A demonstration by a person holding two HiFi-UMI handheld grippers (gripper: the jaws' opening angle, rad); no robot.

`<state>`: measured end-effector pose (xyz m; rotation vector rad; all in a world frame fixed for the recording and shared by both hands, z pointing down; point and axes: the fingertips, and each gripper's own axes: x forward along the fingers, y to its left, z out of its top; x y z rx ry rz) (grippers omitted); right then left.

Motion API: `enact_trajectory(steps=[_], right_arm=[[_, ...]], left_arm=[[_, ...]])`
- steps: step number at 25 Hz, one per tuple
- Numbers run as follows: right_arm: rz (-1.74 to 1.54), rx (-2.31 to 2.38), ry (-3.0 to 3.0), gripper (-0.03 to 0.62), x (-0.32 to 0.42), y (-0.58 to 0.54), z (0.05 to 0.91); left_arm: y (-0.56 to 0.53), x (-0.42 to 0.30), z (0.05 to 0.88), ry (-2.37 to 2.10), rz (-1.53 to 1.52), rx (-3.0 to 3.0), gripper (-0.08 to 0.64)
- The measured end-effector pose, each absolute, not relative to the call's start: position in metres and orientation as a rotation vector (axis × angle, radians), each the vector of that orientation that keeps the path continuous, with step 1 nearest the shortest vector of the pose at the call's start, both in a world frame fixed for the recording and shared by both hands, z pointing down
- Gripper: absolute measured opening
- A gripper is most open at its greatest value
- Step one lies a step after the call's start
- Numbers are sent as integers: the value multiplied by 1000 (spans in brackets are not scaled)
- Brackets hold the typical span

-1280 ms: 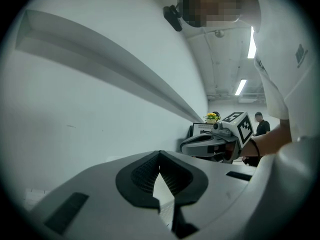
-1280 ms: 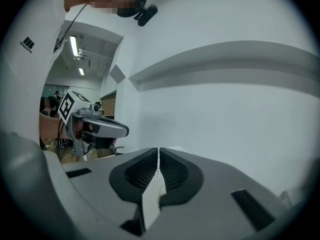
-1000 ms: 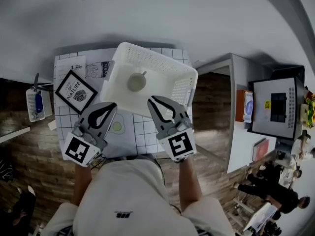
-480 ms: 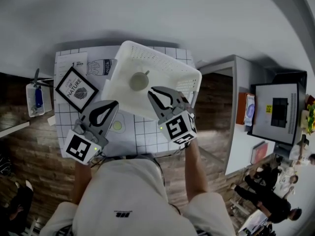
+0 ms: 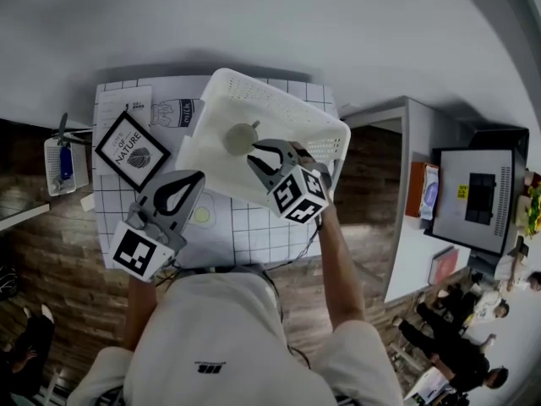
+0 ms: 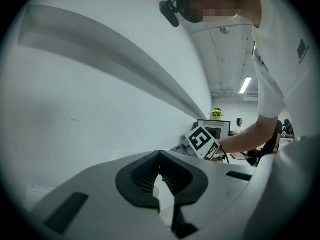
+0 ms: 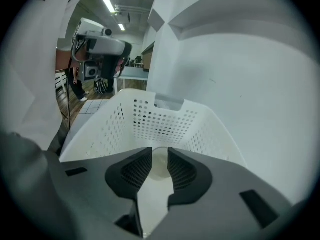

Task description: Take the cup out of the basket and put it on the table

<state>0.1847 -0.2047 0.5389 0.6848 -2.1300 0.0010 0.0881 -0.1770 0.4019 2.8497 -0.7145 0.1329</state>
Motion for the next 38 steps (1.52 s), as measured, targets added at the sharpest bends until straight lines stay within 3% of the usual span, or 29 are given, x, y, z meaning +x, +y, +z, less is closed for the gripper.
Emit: enact_trajectory(steps=[14,26,28,33,38], right_arm=[[-30,394,-1955,157,184,-204,615],[-97,239,-1869,163,177,-204,653],[-106,213,-1854,159,176,-203,658],[-135,203,-1830,70,175,-205,666],[-106,177,-1834,48,174,-203,666]], left_arm=[[-182,95,405,-721,170,2864,5],[-186,101,408,-719,194,2866,5],[-186,101,408,-719,194,2867,5],[-187,102,409,-710,202,2867,5],[-187,104,410,-696,207,2874,5]])
